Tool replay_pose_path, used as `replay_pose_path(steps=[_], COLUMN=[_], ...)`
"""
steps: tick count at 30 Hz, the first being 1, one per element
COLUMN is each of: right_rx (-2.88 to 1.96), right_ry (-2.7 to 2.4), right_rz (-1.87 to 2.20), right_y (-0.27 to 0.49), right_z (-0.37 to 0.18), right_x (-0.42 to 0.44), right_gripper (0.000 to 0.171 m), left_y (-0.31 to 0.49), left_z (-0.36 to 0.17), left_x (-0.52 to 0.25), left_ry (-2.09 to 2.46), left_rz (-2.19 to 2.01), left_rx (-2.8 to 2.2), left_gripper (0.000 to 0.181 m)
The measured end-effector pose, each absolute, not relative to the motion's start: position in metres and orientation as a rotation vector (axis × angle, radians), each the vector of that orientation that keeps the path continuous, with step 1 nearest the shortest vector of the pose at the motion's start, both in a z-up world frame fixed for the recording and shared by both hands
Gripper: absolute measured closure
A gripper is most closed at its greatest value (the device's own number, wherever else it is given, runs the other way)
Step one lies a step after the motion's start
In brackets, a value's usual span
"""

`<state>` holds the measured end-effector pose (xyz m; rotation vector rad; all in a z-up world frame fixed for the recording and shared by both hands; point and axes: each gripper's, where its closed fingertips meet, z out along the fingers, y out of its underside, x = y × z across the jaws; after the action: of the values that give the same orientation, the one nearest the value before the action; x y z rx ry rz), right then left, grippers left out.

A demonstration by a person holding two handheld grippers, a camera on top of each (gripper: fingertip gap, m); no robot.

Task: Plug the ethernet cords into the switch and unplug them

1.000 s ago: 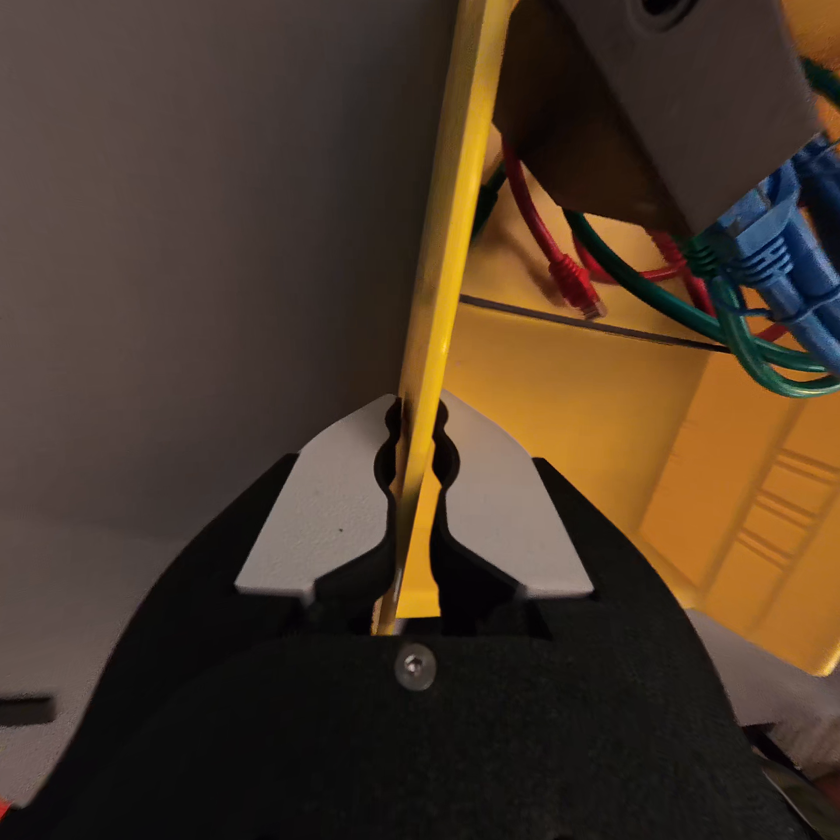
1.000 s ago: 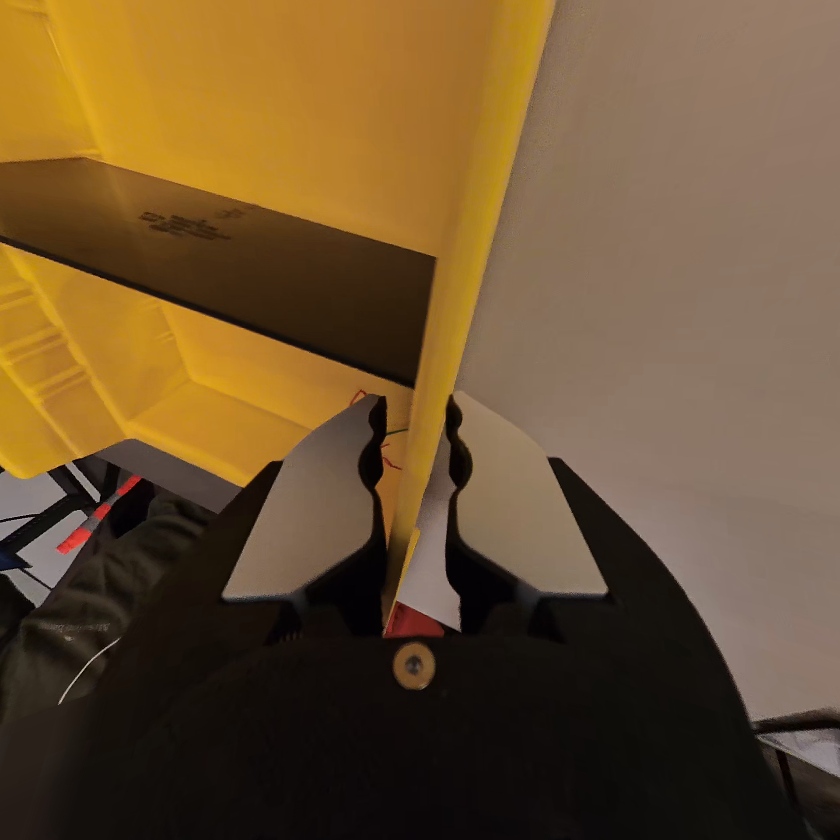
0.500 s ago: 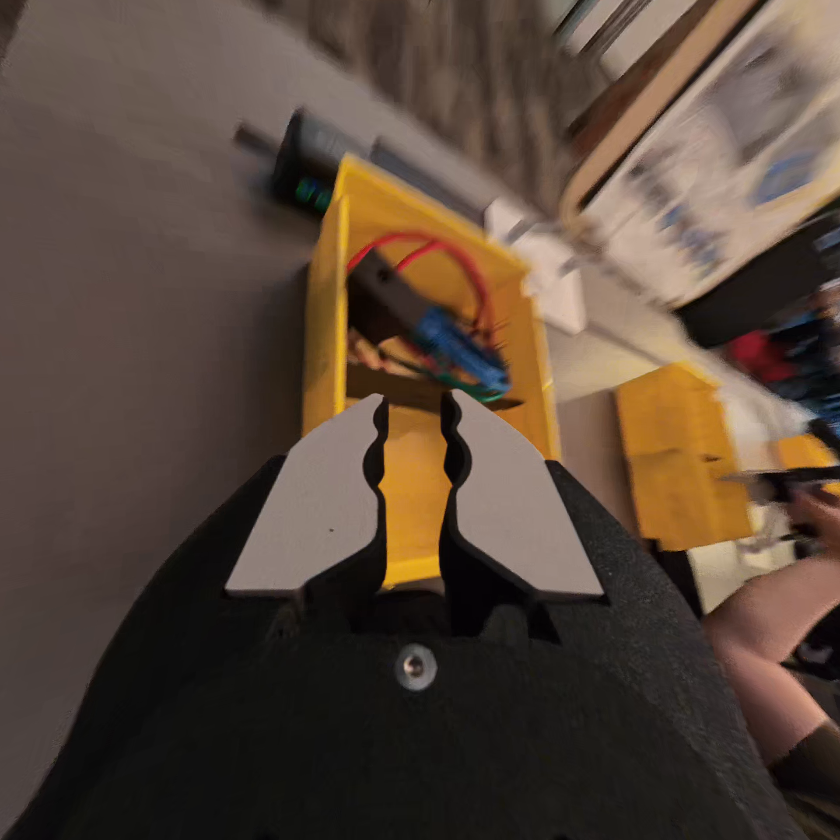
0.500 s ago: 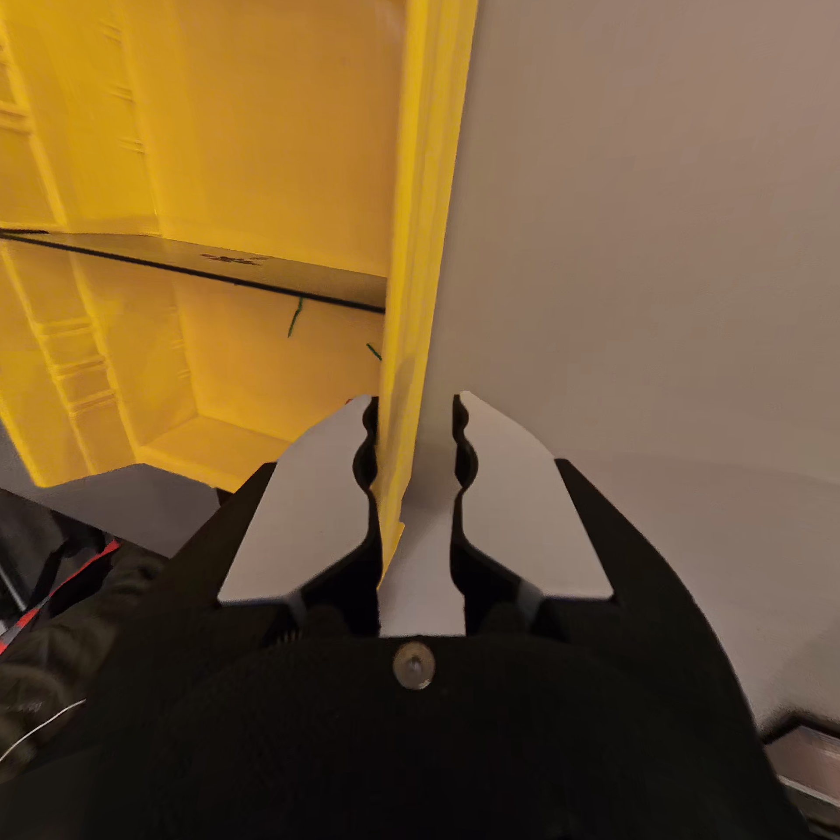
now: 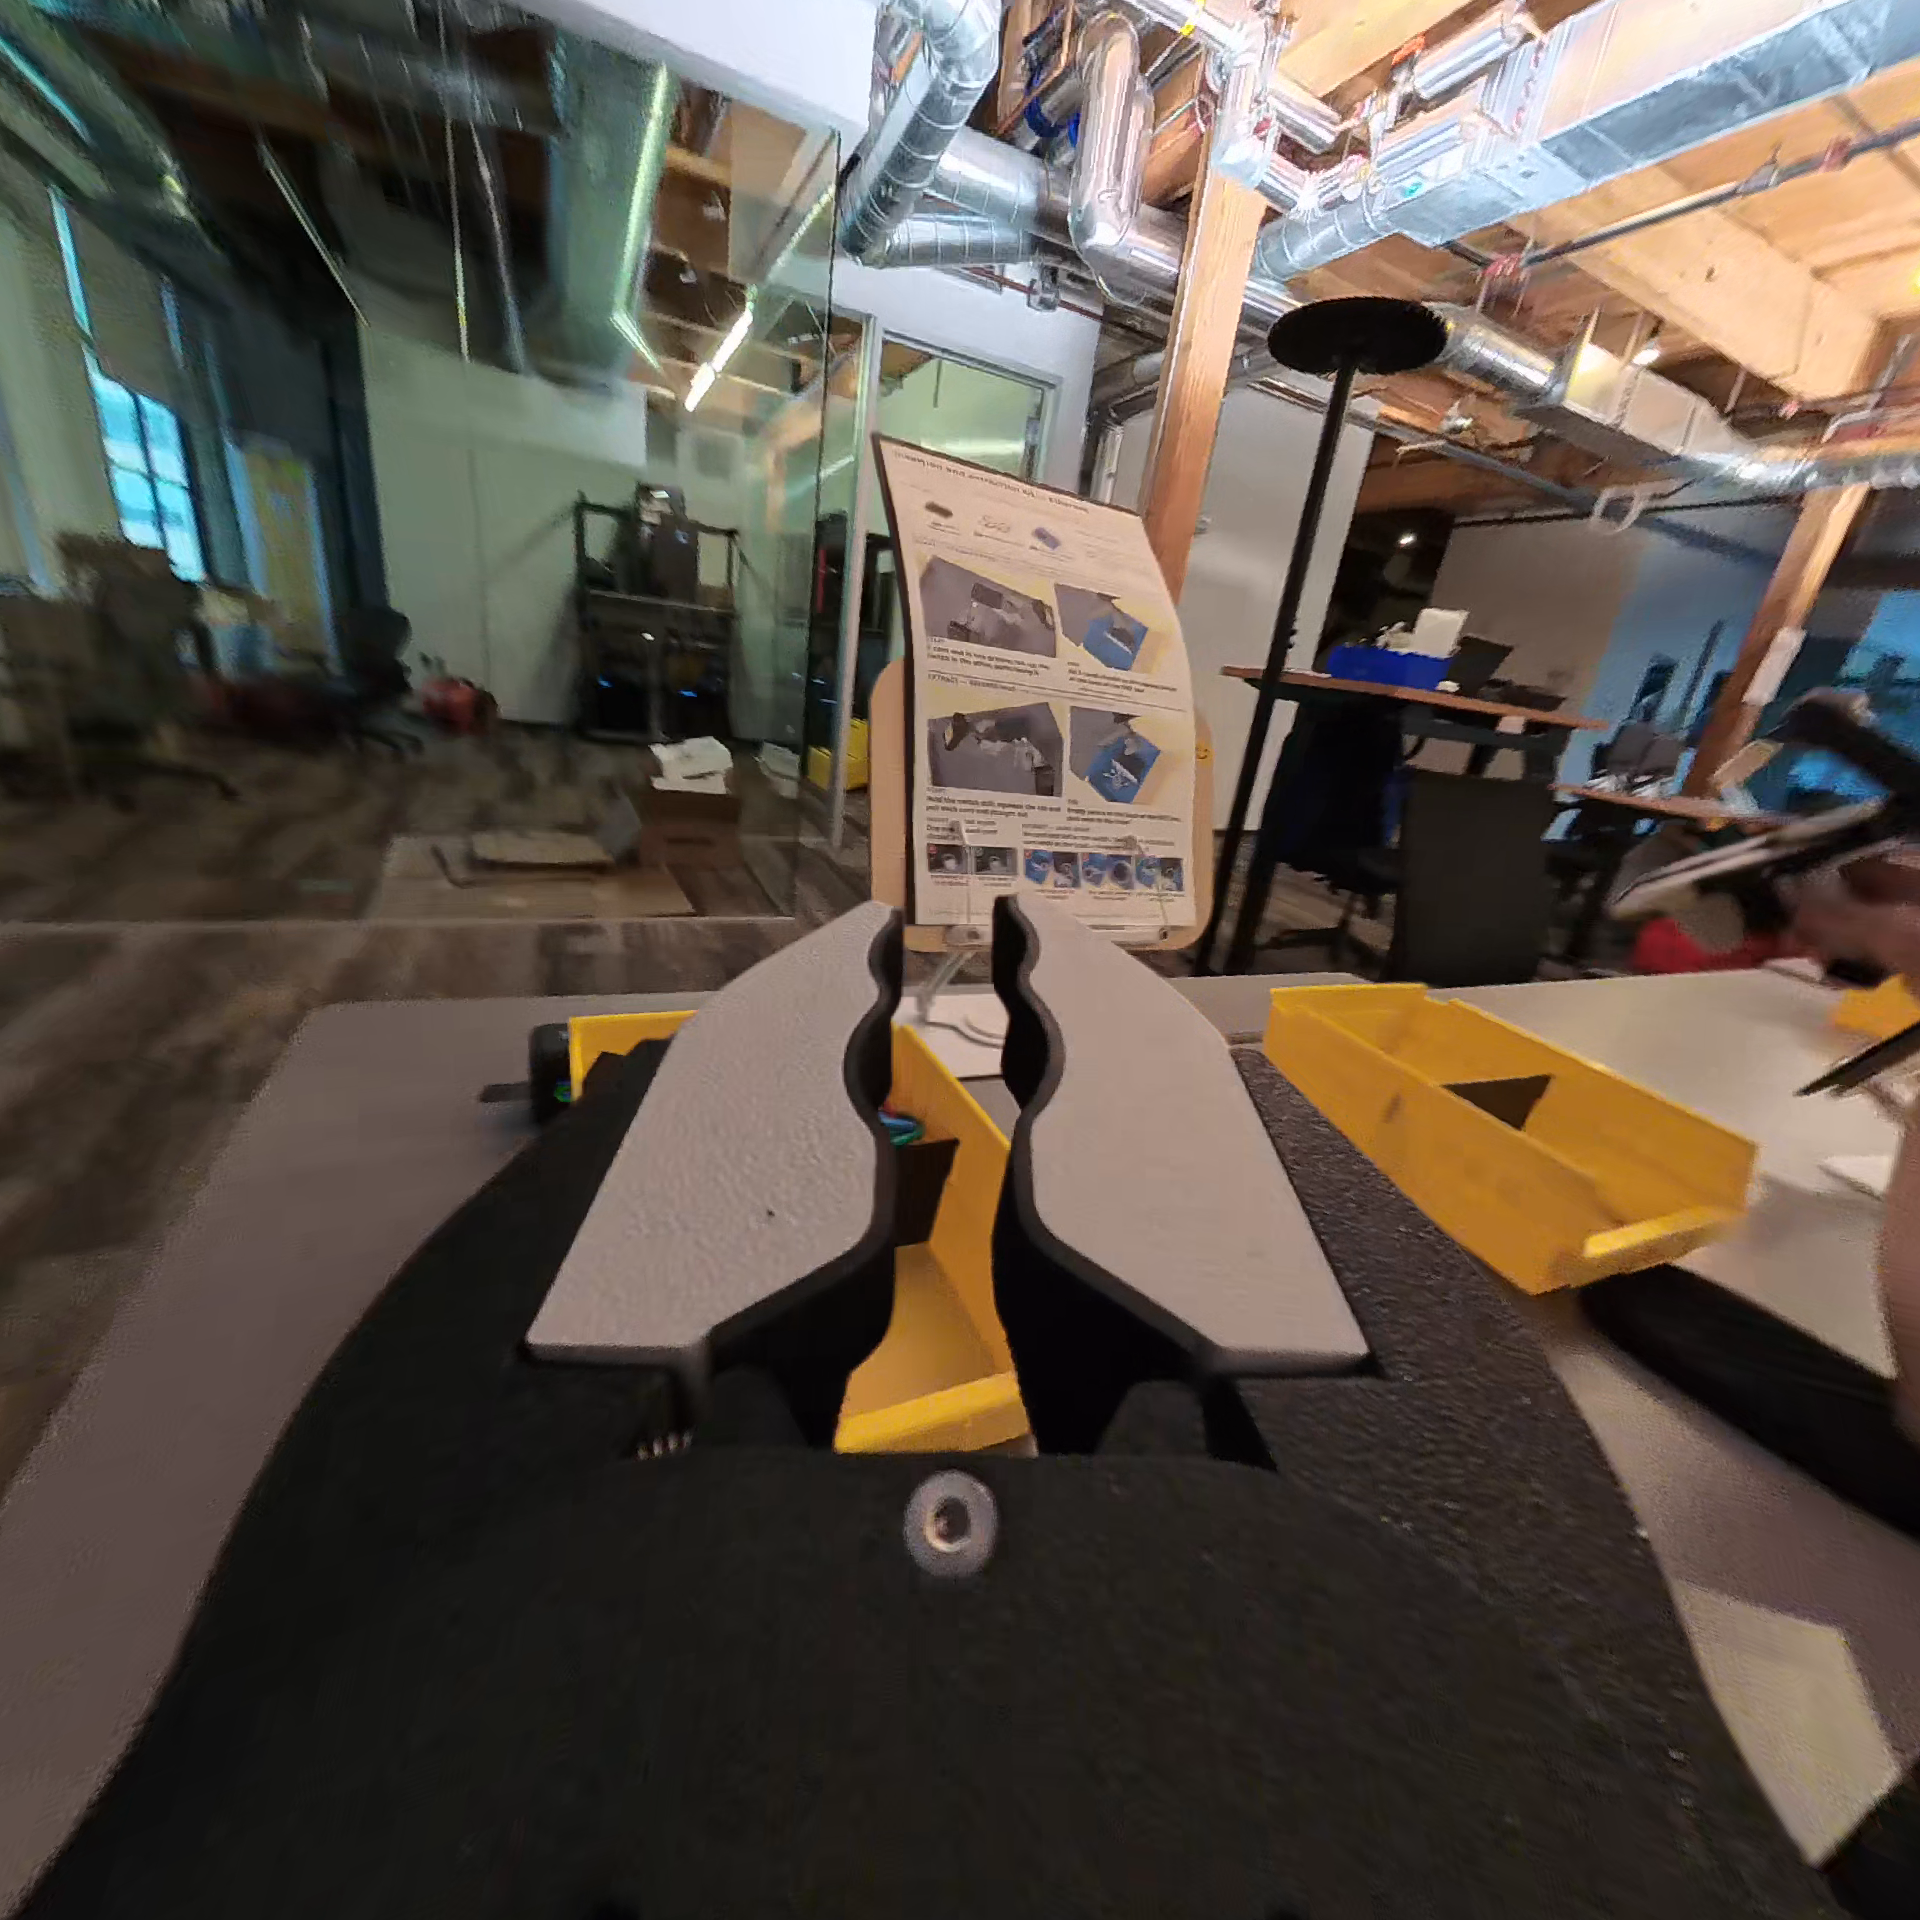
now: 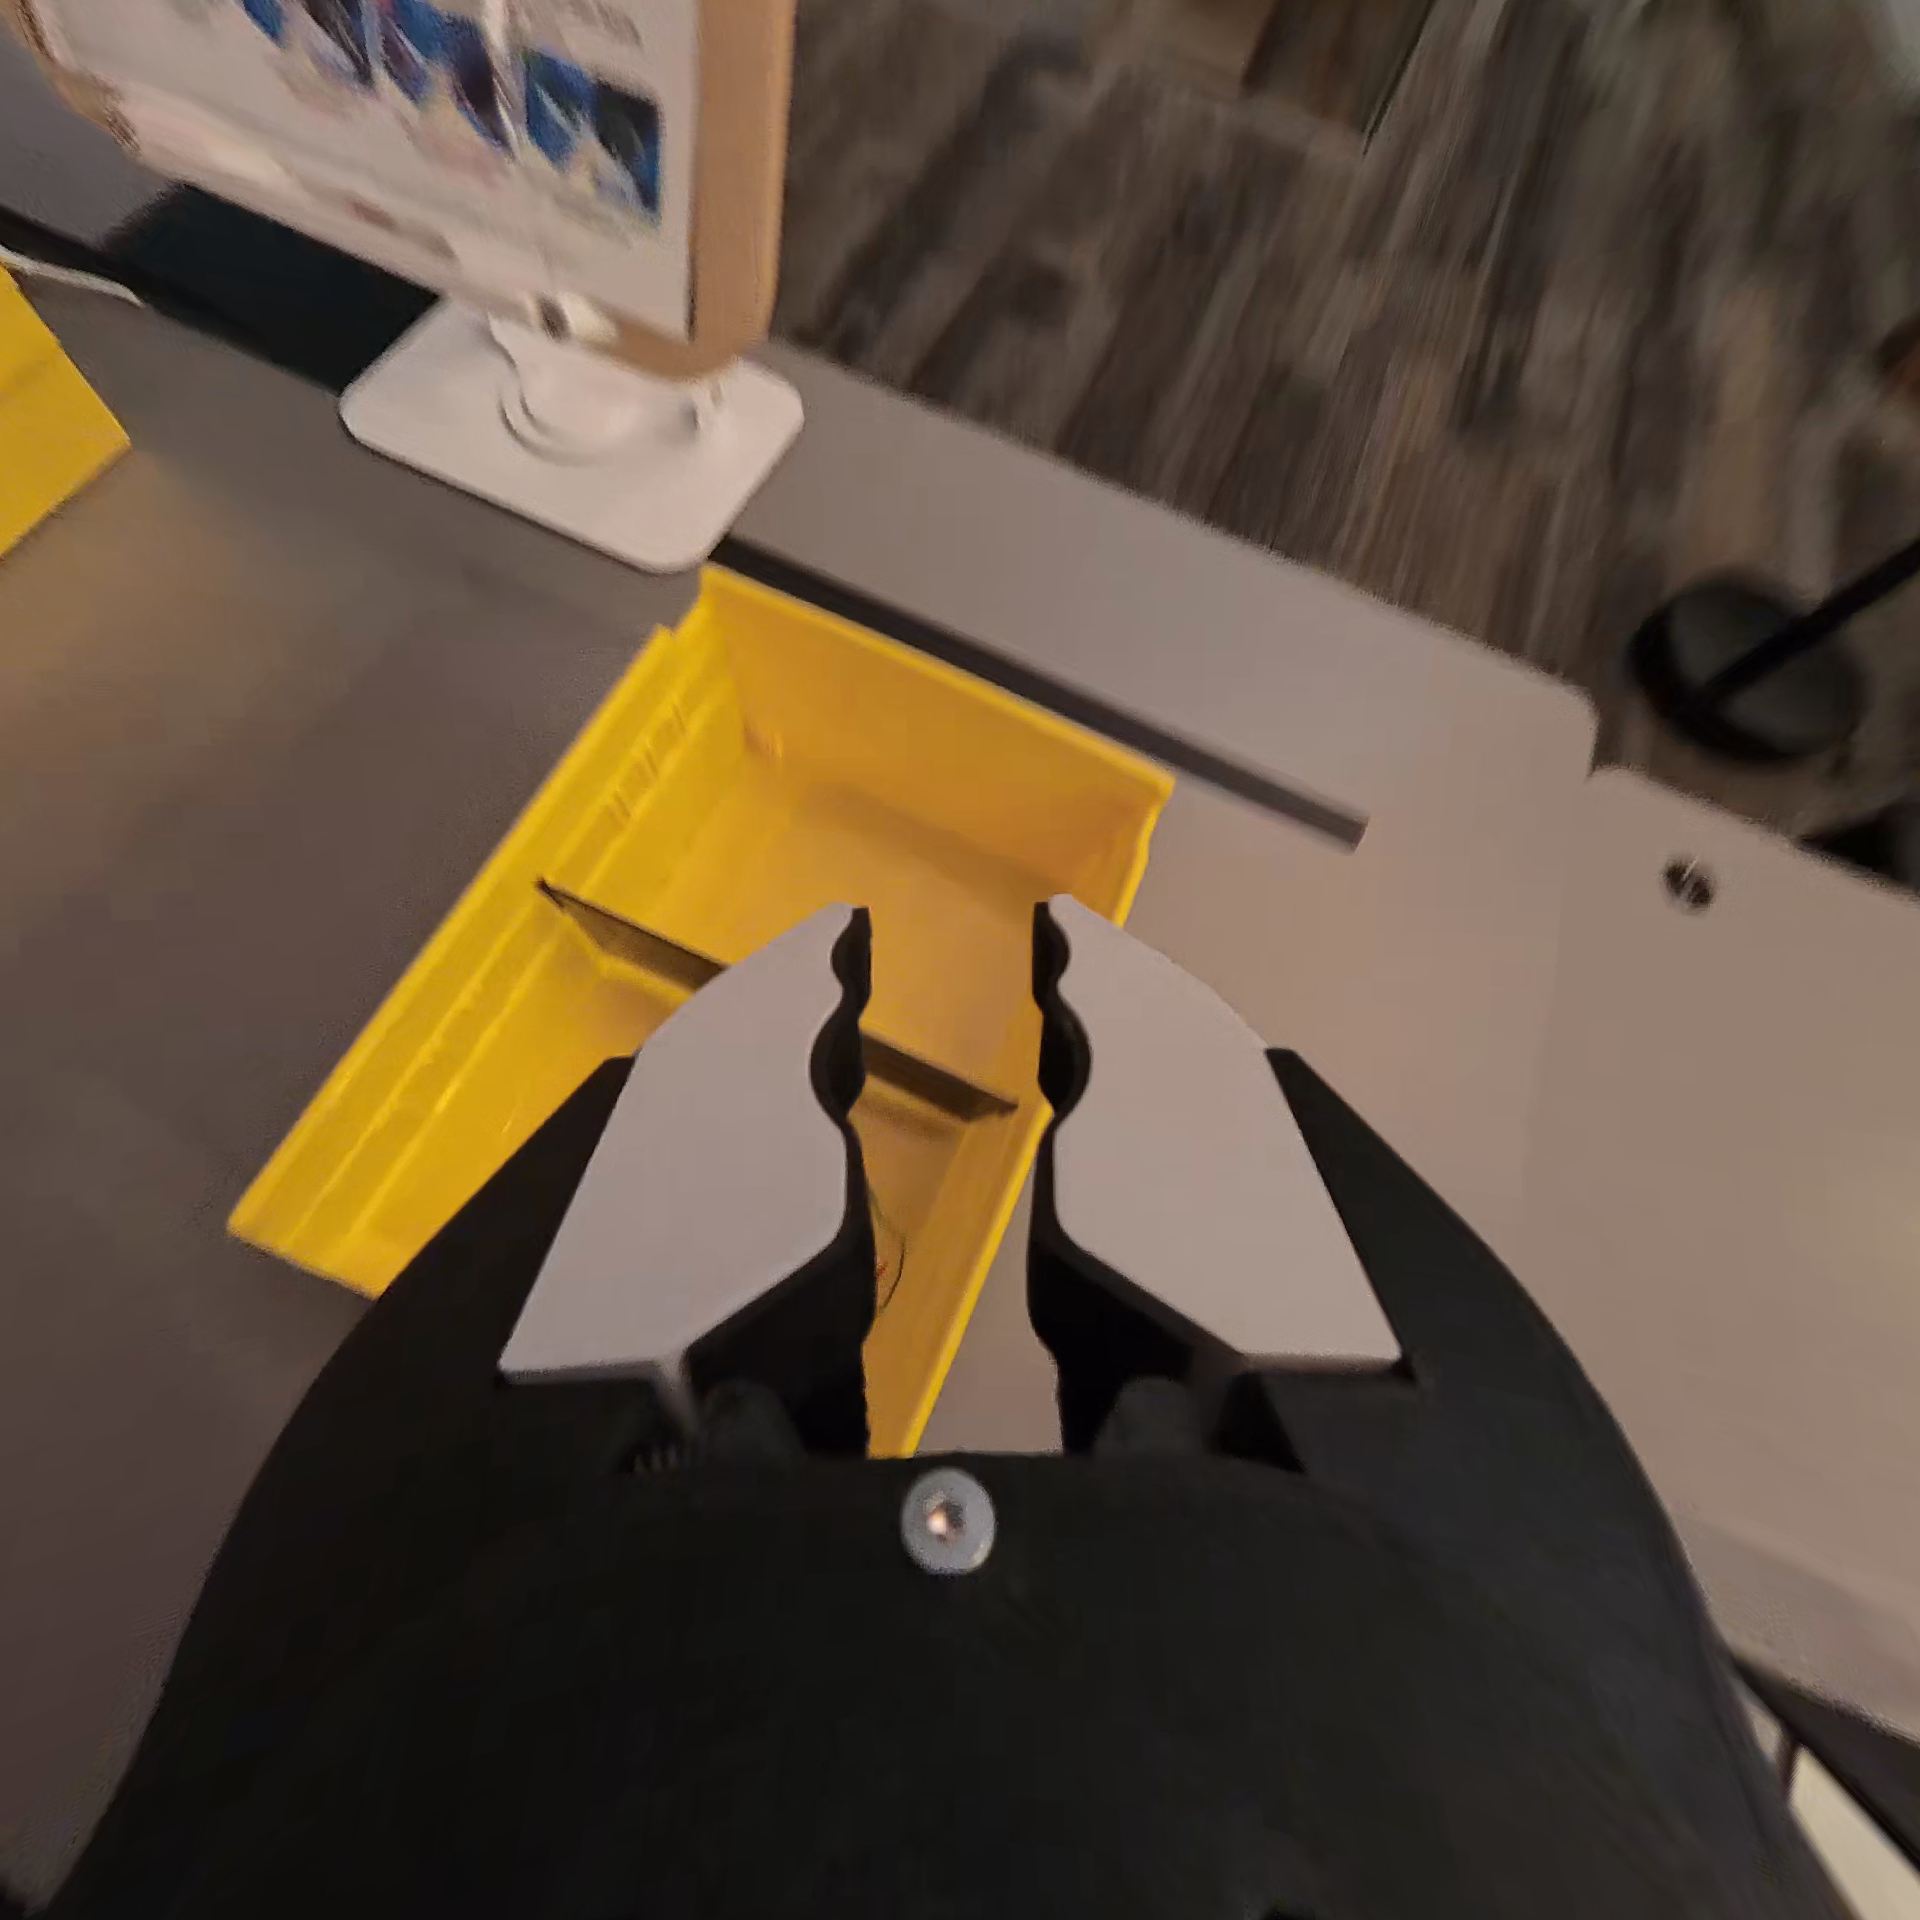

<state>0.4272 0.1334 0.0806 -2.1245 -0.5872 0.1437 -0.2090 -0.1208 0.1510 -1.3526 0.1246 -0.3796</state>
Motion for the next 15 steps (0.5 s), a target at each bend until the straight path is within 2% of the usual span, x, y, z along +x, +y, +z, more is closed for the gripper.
replay_pose_path(steps=[7,15], right_rx=[-1.772,-1.306], right_ry=[-0.613,-0.615], right_rz=[0.094,0.281], right_y=[0.133,0.104], right_z=[0.142,0.196], right_x=[0.396,0.364], right_gripper=[0.140,0.140], left_y=[-0.157,-0.203], left_z=[0.140,0.186], left_x=[-0.171,-0.134], left_ry=[0.260,0.355], left_rz=[-0.254,-0.115], left_rx=[-1.387,-1.269], left_gripper=[0.153,0.146])
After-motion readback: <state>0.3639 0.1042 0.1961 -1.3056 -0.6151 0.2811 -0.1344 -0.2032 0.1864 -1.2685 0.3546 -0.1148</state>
